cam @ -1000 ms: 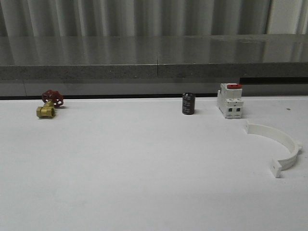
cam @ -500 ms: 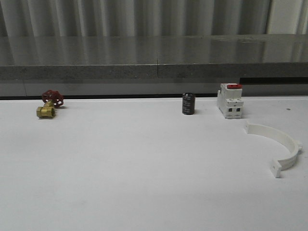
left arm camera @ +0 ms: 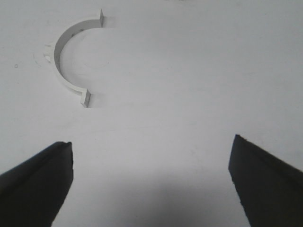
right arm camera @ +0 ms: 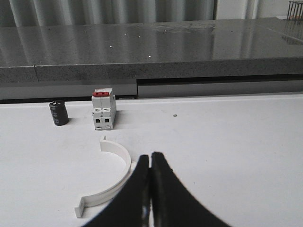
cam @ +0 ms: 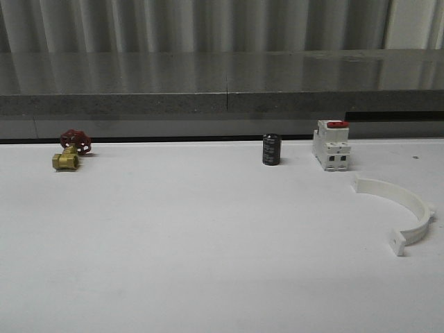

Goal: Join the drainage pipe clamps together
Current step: 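Lower the left gripper onto the white clamp half and grasp its end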

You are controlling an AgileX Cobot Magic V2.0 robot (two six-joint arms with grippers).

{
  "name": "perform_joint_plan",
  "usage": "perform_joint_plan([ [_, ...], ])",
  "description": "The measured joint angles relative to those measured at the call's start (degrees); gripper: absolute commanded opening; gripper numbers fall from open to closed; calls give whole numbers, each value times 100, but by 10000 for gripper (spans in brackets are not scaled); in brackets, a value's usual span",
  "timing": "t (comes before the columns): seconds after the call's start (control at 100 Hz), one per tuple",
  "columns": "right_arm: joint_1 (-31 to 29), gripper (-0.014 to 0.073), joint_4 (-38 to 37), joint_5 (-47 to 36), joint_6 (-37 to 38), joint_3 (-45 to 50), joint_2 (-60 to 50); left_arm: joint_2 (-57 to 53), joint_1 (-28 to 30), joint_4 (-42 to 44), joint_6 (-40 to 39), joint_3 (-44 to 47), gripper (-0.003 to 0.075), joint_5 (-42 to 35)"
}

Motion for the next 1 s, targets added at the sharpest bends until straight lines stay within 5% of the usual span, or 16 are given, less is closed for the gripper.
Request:
perform_joint_plan([
  [0.54, 0, -67, 0, 0, 0, 0, 0, 3784, 1467, -302, 1153, -1805, 650, -427],
  [1.0, 0, -67, 0, 0, 0, 0, 0, 5762, 1858, -474, 1680, -2994, 650, -508],
])
